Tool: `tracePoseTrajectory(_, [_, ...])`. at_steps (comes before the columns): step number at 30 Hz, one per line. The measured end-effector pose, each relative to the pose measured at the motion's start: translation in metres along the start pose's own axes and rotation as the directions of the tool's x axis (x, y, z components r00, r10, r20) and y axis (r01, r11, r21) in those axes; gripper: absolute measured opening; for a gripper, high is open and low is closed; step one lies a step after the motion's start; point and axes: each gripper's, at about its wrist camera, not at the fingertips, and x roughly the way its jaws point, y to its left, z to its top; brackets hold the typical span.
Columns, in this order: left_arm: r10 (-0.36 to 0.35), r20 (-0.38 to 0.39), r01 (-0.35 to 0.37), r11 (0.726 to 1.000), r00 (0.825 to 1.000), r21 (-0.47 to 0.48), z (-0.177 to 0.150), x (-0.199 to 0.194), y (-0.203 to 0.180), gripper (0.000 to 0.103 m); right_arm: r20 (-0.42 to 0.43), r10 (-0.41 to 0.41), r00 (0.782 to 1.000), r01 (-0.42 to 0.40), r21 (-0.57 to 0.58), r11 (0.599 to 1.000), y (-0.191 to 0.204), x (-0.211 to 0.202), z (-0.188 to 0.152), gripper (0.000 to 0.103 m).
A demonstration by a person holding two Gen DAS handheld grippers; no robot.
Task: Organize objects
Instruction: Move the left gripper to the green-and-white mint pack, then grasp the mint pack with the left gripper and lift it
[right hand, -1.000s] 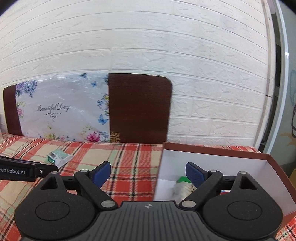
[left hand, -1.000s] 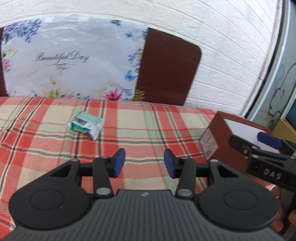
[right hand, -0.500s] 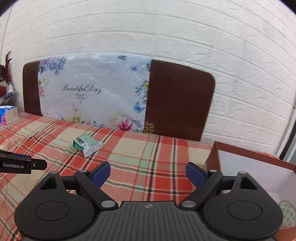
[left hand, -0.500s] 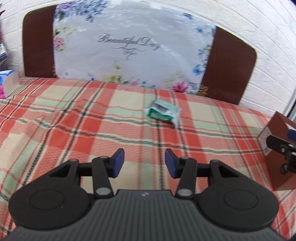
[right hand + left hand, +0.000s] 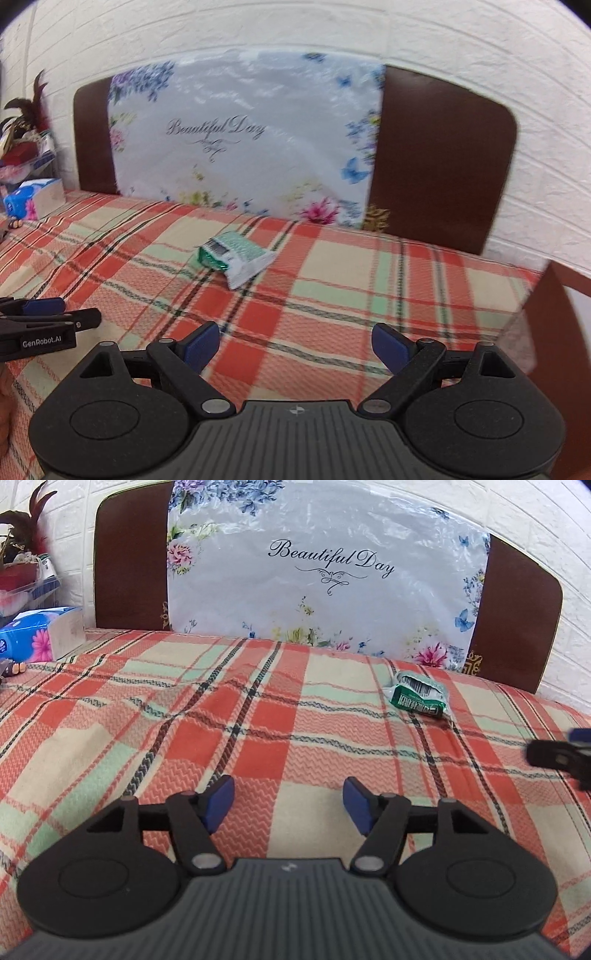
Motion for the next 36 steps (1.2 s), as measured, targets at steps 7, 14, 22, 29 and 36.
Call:
tracePoseTrajectory(7, [-0.054, 0.023, 0.056, 0.996, 0.998, -0.069, 0.000, 0.004, 0.010, 0.071, -0.015, 0.091, 0.996, -0.090, 0.051, 0.995, 0.017, 0.082, 0.032, 0.092])
tracePoseTrajectory(14, [-0.077, 0.034, 0.081, 0.991, 0.996, -0.110, 0.000, 0.006, 0.017, 0.072, -0.017, 0.120, 0.993, -0.120, -0.010, 0.993, 0.026, 0.136, 0.044, 0.065])
tracePoseTrajectory(22, [-0.062, 0.026, 0.064, 0.994, 0.998, -0.089, 0.000, 0.007, 0.014, 0.072, -0.003, 0.132, 0.991, -0.132, -0.068, 0.989, 0.026, 0.086, 0.010, 0.050])
tracePoseTrajectory(29, [0.034, -0.024, -0.033, 0.998, 0.999, 0.047, 0.000, 0.004, -0.012, 0.073, -0.021, 0.101, 0.995, -0.100, 0.021, 0.995, 0.004, -0.006, -0.057, 0.051])
tracePoseTrajectory(36, [-0.328, -0.214, 0.314, 0.944, 0.920, -0.097, -0.006, -0.043, -0.080, 0.072, -0.026, -0.003, 1.000, 0.005, 0.082, 0.997, -0.006, -0.079, -0.107, 0.059])
